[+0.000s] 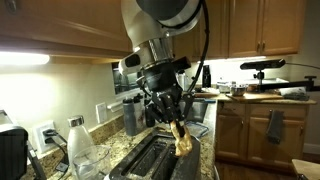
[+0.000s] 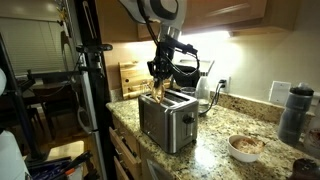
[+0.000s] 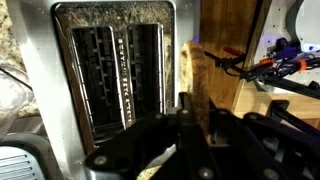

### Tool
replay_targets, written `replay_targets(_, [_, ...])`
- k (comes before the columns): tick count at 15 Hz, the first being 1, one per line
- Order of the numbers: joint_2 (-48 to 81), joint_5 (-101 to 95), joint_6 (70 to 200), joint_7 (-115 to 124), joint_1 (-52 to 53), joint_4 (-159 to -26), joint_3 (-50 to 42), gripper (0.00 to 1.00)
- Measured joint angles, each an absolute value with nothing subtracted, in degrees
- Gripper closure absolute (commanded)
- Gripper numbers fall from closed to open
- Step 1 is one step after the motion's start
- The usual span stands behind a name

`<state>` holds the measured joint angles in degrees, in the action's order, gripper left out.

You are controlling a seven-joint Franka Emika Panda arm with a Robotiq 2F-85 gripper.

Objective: Put the two slices of bread in the two slots of the toaster

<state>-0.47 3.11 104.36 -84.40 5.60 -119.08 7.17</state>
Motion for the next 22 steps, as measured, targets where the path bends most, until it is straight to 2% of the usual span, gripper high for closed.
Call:
replay_targets(15, [3.1,-1.6,109.4,-85.2,6.0,-118.2,7.9,0.91])
replay_targets(16, [3.5,-1.6,109.7,-85.2,6.0,-118.1,7.9,0.61])
replay_targets(17, [4.0,-1.7,109.8,-85.3,6.0,-118.1,7.9,0.60])
replay_targets(22, [5.4,-2.0,109.9,-85.3,6.0,-117.0,7.9,0.29])
